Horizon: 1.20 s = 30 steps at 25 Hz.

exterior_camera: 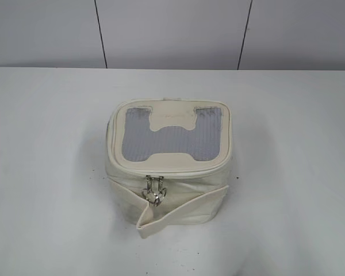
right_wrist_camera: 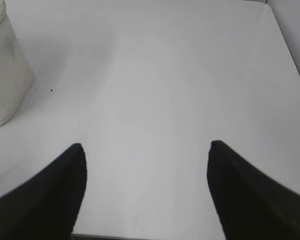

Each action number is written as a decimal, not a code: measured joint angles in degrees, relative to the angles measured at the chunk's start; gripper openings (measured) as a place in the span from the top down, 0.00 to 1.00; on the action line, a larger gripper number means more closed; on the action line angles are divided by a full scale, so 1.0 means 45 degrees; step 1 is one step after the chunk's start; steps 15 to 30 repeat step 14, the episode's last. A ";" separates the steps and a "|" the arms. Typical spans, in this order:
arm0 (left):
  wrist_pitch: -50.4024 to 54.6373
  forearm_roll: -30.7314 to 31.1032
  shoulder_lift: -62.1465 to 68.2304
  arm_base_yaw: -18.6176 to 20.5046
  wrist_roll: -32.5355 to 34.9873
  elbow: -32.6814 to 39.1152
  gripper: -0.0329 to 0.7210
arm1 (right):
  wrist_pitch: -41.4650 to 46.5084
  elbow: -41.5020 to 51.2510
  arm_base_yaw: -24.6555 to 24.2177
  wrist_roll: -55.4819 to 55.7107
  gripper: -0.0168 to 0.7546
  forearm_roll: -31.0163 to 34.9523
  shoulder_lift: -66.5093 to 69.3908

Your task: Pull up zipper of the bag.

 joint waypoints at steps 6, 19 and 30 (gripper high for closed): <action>0.0000 0.0000 0.0000 0.0000 0.0000 0.0000 0.59 | 0.0000 0.0000 0.0000 0.0000 0.22 0.0000 0.0000; 0.0000 0.0000 0.0000 0.0000 0.0000 0.0000 0.61 | 0.0000 0.0000 0.0000 0.0000 0.22 0.0000 0.0000; 0.0000 0.0000 0.0000 0.0000 0.0000 0.0000 0.61 | 0.0000 0.0000 0.0000 0.0000 0.22 0.0000 0.0000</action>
